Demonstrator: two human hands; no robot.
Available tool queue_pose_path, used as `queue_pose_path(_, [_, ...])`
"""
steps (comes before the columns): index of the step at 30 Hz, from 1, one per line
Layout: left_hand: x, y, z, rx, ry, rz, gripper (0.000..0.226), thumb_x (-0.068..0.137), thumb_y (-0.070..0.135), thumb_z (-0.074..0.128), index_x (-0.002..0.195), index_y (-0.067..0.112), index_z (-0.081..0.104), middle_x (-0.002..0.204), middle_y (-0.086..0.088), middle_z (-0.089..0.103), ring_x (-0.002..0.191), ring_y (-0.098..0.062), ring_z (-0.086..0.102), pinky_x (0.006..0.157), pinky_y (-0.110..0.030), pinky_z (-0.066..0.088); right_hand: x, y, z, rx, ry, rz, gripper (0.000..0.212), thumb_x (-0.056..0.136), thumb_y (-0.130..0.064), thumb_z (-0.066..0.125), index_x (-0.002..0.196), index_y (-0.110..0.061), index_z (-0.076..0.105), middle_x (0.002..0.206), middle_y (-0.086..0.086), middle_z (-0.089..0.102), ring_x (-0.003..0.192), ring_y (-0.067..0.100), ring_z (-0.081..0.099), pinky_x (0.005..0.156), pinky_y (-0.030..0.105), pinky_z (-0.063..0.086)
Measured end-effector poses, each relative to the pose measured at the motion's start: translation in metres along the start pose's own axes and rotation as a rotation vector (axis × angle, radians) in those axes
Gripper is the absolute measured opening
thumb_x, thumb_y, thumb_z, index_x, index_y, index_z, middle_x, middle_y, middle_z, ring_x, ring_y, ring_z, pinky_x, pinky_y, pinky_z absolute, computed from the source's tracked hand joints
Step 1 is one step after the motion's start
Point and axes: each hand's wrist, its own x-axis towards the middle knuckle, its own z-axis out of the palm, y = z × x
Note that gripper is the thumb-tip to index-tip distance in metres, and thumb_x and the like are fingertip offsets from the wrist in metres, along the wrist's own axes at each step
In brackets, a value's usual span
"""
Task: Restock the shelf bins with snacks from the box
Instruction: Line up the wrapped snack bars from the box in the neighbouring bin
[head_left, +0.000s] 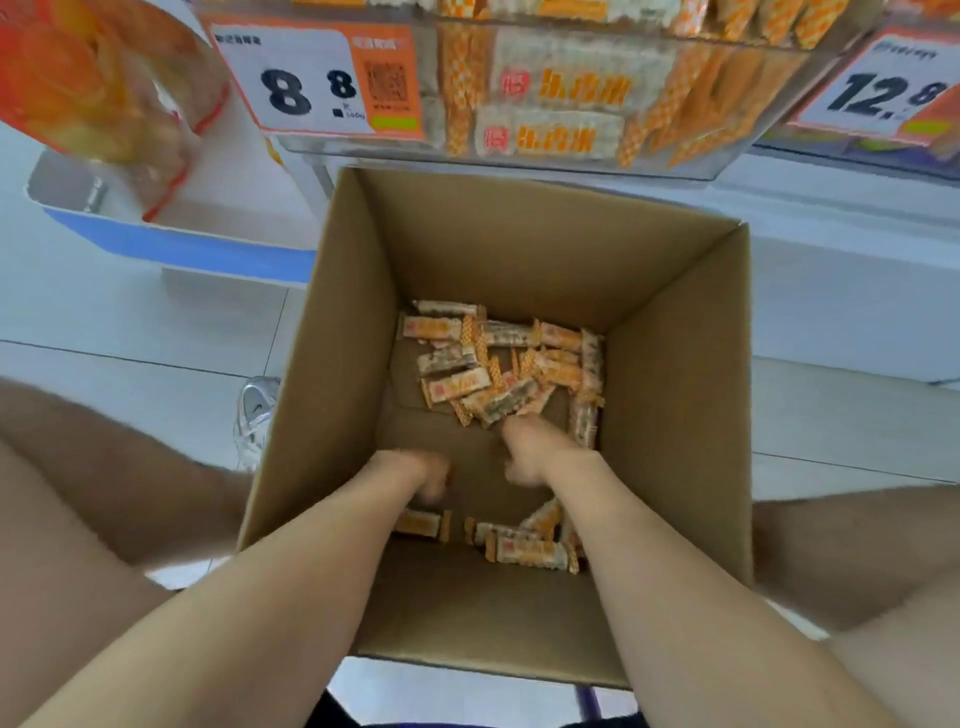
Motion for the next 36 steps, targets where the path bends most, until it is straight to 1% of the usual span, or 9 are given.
queue_pose_path(3, [0.013, -0.002, 0.009, 0.05, -0.161, -0.043, 0.046, 0.108, 0.025, 0.052, 0.152, 0.016, 0.046, 0.15, -0.011, 0.051, 0.128, -0.03, 0.057, 0.102, -0.04, 0.051, 0.018, -0.001, 0.028, 0.067, -0.236, 0.059, 0.052, 0.096, -0.023, 0.067, 0.142, -0.012, 0.047, 0.132, 0.011, 0.054, 0.114, 0.03, 0.059, 0.092, 0.044, 0.054])
queue_pose_path(8, [0.023, -0.007, 0.01, 0.093, -0.176, -0.06, 0.053, 0.103, 0.015, 0.061, 0.153, 0.016, 0.043, 0.152, -0.011, 0.047, 0.129, -0.03, 0.056, 0.095, -0.034, 0.052, 0.022, 0.005, 0.054, -0.044, -0.472, 0.106, 0.053, 0.086, -0.035, 0.079, 0.132, -0.016, 0.063, 0.125, 0.008, 0.065, 0.108, 0.031, 0.065, 0.095, 0.048, 0.058])
queue_pose_path(12, [0.038, -0.014, 0.022, 0.136, -0.221, -0.006, 0.055, 0.087, 0.025, 0.084, 0.137, 0.017, 0.06, 0.144, -0.006, 0.059, 0.122, -0.029, 0.062, 0.102, -0.045, 0.056, 0.023, 0.015, 0.053, -0.121, -0.552, 0.114, 0.06, 0.078, -0.044, 0.082, 0.13, -0.019, 0.065, 0.127, 0.004, 0.065, 0.112, 0.03, 0.063, 0.101, 0.05, 0.054])
queue_pose_path(16, [0.035, -0.013, 0.023, 0.137, -0.259, 0.052, 0.047, 0.091, 0.026, 0.08, 0.134, 0.017, 0.064, 0.14, -0.003, 0.059, 0.123, -0.028, 0.058, 0.1, -0.04, 0.053, 0.024, 0.018, 0.058, -0.14, -0.575, 0.096, 0.074, 0.062, -0.043, 0.086, 0.131, -0.026, 0.069, 0.133, 0.001, 0.066, 0.115, 0.03, 0.065, 0.098, 0.05, 0.057])
queue_pose_path(21, [0.03, -0.012, 0.021, -0.015, -0.317, 0.076, 0.04, 0.098, 0.025, 0.073, 0.136, 0.018, 0.063, 0.136, -0.007, 0.059, 0.11, -0.024, 0.056, 0.089, -0.034, 0.051, 0.016, 0.018, 0.057, -0.016, -0.618, 0.129, 0.065, 0.078, -0.042, 0.087, 0.137, -0.021, 0.066, 0.135, 0.005, 0.065, 0.12, 0.032, 0.064, 0.104, 0.051, 0.054])
queue_pose_path(23, [0.03, -0.013, 0.019, -0.187, -0.289, 0.039, 0.032, 0.105, 0.025, 0.061, 0.136, 0.017, 0.061, 0.131, -0.012, 0.064, 0.108, -0.026, 0.064, 0.093, -0.04, 0.057, 0.011, 0.02, 0.053, 0.09, -0.557, 0.117, 0.052, 0.09, -0.033, 0.082, 0.138, -0.021, 0.066, 0.138, 0.006, 0.062, 0.125, 0.03, 0.06, 0.106, 0.046, 0.053])
queue_pose_path(28, [0.016, -0.015, -0.009, -0.708, 0.09, 0.045, 0.026, 0.111, 0.027, 0.048, 0.129, 0.012, 0.059, 0.108, -0.01, 0.076, 0.076, -0.015, 0.075, 0.056, -0.026, 0.048, 0.005, 0.023, 0.03, 0.614, -0.017, 0.017, 0.014, 0.096, -0.014, 0.075, 0.108, -0.019, 0.072, 0.108, -0.006, 0.065, 0.105, 0.015, 0.06, 0.088, 0.026, 0.047])
queue_pose_path(33, [-0.021, -0.012, -0.032, -1.046, 0.19, 0.185, 0.03, 0.109, 0.025, 0.046, 0.118, 0.01, 0.07, 0.094, -0.01, 0.071, 0.071, -0.015, 0.064, 0.057, -0.029, 0.038, -0.015, 0.016, 0.011, 0.701, 0.267, -0.12, 0.013, 0.094, -0.012, 0.076, 0.103, -0.021, 0.074, 0.107, -0.001, 0.07, 0.103, 0.016, 0.065, 0.087, 0.028, 0.05])
queue_pose_path(36, [-0.04, -0.013, -0.045, -1.014, 0.189, 0.244, 0.042, 0.102, 0.051, 0.055, 0.12, 0.016, 0.067, 0.098, -0.004, 0.069, 0.078, -0.015, 0.063, 0.064, -0.031, 0.041, -0.032, 0.012, -0.003, 0.68, 0.36, -0.2, 0.014, 0.094, -0.014, 0.076, 0.104, -0.023, 0.076, 0.105, -0.007, 0.072, 0.099, 0.007, 0.065, 0.086, 0.027, 0.052])
